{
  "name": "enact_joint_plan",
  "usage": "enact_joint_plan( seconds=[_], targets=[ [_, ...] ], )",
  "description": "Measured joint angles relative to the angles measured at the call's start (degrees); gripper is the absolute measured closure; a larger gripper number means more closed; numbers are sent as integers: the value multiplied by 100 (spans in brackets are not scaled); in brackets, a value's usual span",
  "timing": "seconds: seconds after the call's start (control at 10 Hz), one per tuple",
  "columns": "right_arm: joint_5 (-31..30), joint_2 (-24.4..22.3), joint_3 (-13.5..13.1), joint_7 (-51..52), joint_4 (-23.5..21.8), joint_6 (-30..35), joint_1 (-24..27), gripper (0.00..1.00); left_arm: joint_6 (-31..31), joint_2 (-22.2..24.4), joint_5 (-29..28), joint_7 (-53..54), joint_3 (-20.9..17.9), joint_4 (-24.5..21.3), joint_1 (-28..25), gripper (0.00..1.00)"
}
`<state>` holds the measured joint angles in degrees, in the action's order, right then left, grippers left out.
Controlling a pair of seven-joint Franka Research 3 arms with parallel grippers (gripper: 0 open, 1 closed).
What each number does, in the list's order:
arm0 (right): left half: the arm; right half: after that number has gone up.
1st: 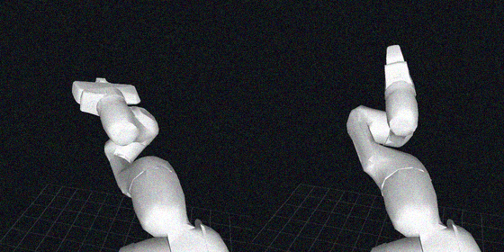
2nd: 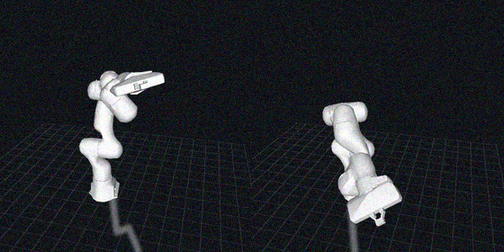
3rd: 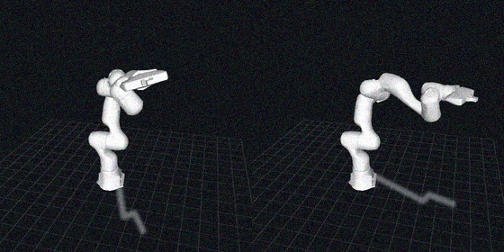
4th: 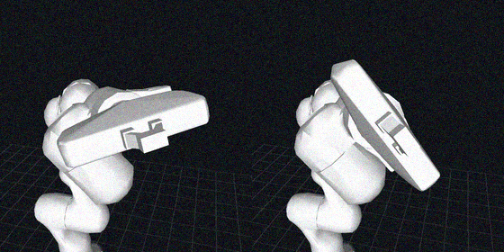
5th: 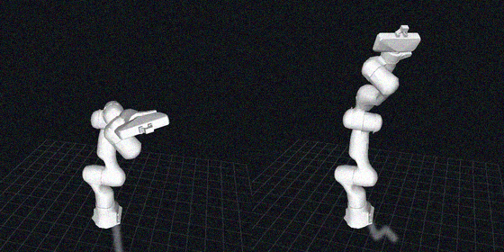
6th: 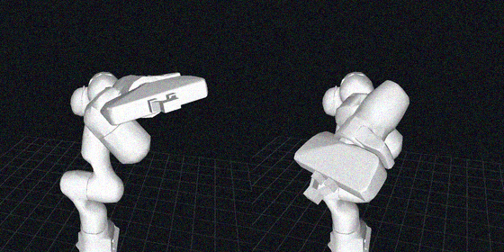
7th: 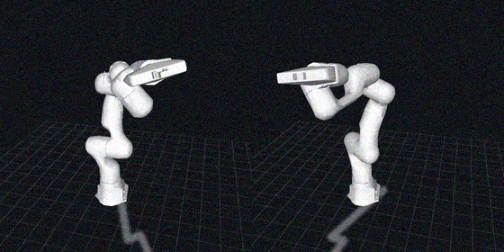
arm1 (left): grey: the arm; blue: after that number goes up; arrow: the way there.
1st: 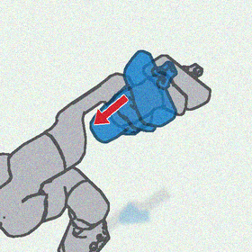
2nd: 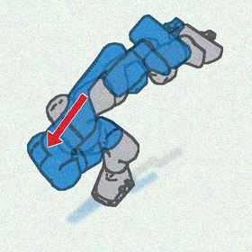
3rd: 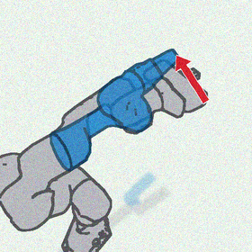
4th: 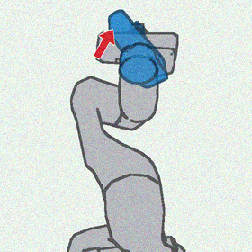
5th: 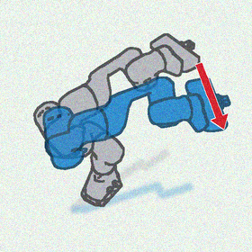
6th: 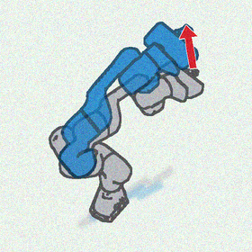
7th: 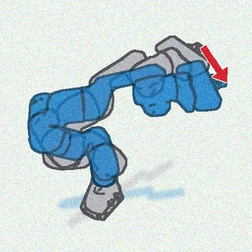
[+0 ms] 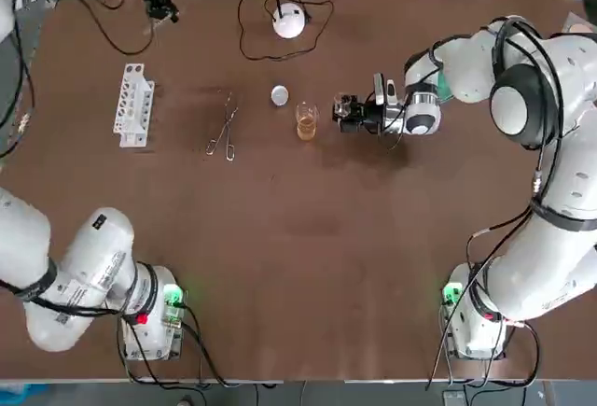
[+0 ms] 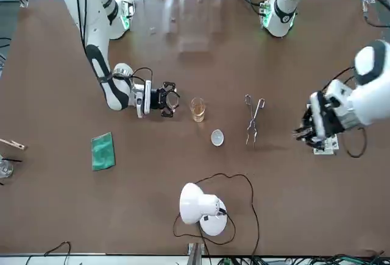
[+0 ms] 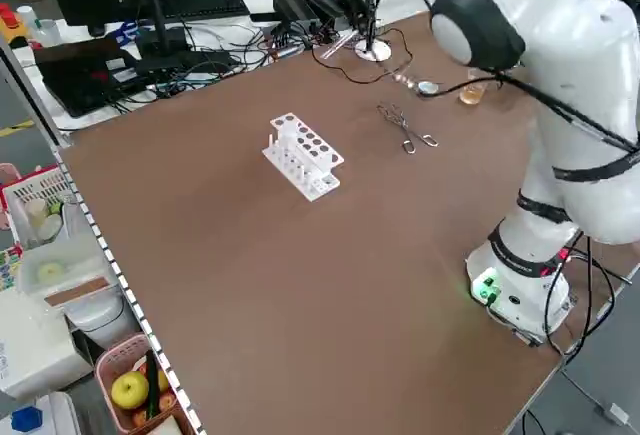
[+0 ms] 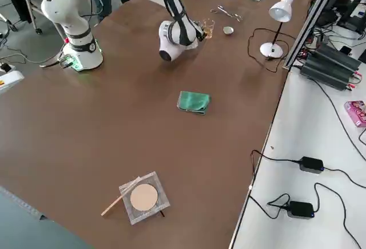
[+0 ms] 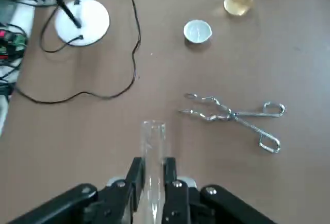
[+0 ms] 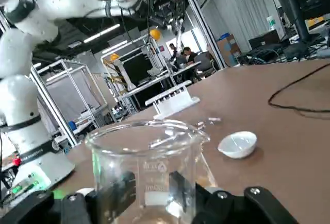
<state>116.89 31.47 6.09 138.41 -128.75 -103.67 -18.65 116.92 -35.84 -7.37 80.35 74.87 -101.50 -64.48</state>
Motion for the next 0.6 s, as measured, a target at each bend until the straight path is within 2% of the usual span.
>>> enact_joint_plan(
  seconds=[0.3,0.4,0.6],
  targets=[
    [718,-226,484,-350,-94,-160,-31,62,-484,-417,1199,1831,113,-164,-1081,79],
    [976,-230,670,-385,-155,-235,-50,62,-804,-554,1630,2239,105,-195,-1260,79],
    [1298,-232,950,-419,-260,-423,-63,62,-1316,-874,2093,2783,18,-201,-1441,79]
  ],
)
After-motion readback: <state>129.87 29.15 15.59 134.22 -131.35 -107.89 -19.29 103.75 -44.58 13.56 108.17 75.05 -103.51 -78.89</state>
